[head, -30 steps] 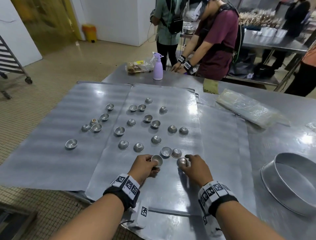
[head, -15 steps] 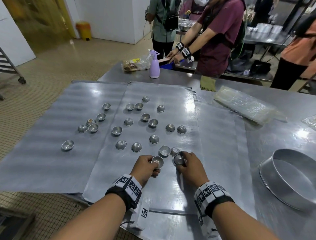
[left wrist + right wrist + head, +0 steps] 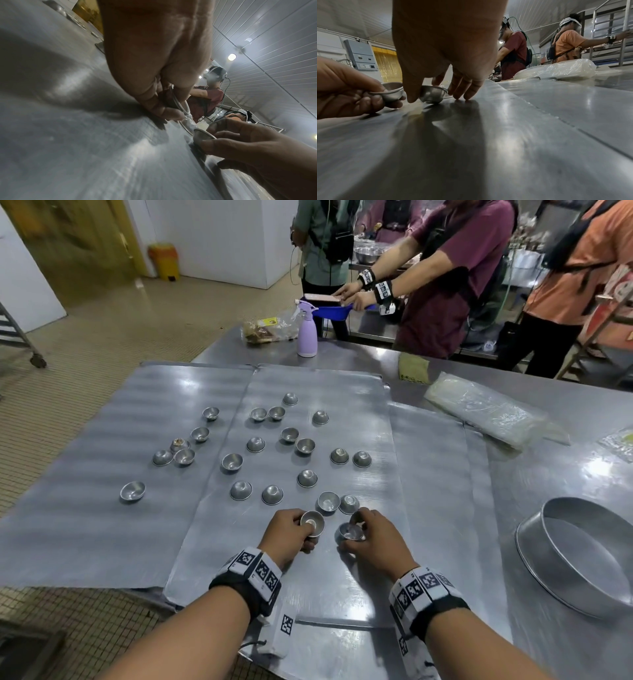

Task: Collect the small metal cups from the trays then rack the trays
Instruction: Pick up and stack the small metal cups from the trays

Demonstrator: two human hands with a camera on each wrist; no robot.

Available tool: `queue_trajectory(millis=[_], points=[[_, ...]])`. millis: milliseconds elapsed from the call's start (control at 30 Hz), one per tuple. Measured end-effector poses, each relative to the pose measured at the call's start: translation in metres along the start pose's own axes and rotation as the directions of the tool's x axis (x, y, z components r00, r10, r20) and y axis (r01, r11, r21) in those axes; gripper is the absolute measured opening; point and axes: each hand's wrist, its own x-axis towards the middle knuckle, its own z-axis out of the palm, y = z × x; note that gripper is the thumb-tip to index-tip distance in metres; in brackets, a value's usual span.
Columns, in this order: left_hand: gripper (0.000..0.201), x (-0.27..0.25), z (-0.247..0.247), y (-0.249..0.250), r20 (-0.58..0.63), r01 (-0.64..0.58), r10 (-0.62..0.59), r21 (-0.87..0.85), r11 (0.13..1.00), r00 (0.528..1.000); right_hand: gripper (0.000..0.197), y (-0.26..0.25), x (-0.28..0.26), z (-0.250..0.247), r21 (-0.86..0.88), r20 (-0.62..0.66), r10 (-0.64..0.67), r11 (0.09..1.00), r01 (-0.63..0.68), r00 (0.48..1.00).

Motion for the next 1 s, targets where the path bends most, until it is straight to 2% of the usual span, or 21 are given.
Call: queue_trajectory(millis=[167,300,400,500,667,700,767,833,900,1000], points=[[0.017,-0.004,-0.001,0.003,-0.008,-0.007,0.007,0.028,1.000,1.000,0.059,0.001,0.000,0.001,-0.007,0.024,-0.004,1.000,0.005,1.000],[0.017,-0.007,-0.003,0.005,-0.014,-0.012,0.012,0.028,1.000,1.000,0.060,-0.001,0.001,0.001,-0.070,0.048,-0.017,0.997,0.021,0.999],[0.017,-0.010,-0.005,0.008,-0.021,-0.009,0.010,0.009,1.000,1.000,0.051,-0.005,0.001,0.001,-0.100,0.044,0.011,0.995,-0.007,0.999],[0.018,-0.009,-0.007,0.008,-0.031,-0.004,0.003,-0.036,0.999,1.000,0.053,-0.013,0.003,0.000,-0.043,0.000,-0.016,0.999,0.016,1.000],[0.011,-0.006,-0.014,0.017,-0.040,0.050,-0.055,-0.118,0.992,0.998,0.052,-0.044,0.009,0.001,0.133,-0.113,-0.119,0.982,0.133,0.986],[0.007,-0.006,-0.014,0.020,-0.027,0.061,-0.065,-0.128,0.990,0.998,0.052,-0.051,0.010,0.003,0.138,-0.108,-0.136,0.979,0.150,0.985],[0.013,-0.007,-0.013,0.026,-0.024,0.076,-0.080,-0.155,0.985,0.996,0.053,-0.063,0.013,0.005,0.108,-0.063,-0.155,0.981,0.161,0.986],[0.023,-0.008,-0.012,0.029,-0.044,0.100,-0.115,-0.254,0.962,0.992,0.055,-0.070,0.016,0.009,0.076,-0.022,-0.156,0.985,0.157,0.988],[0.028,-0.007,-0.011,0.029,0.001,0.129,-0.136,-0.339,0.932,0.991,0.062,-0.074,0.017,0.013,0.065,-0.004,-0.146,0.987,0.146,0.989],[0.020,-0.006,-0.020,0.029,-0.018,0.124,-0.141,-0.372,0.920,0.990,0.071,-0.075,0.018,0.015,0.065,0.017,-0.145,0.988,0.143,0.989]])
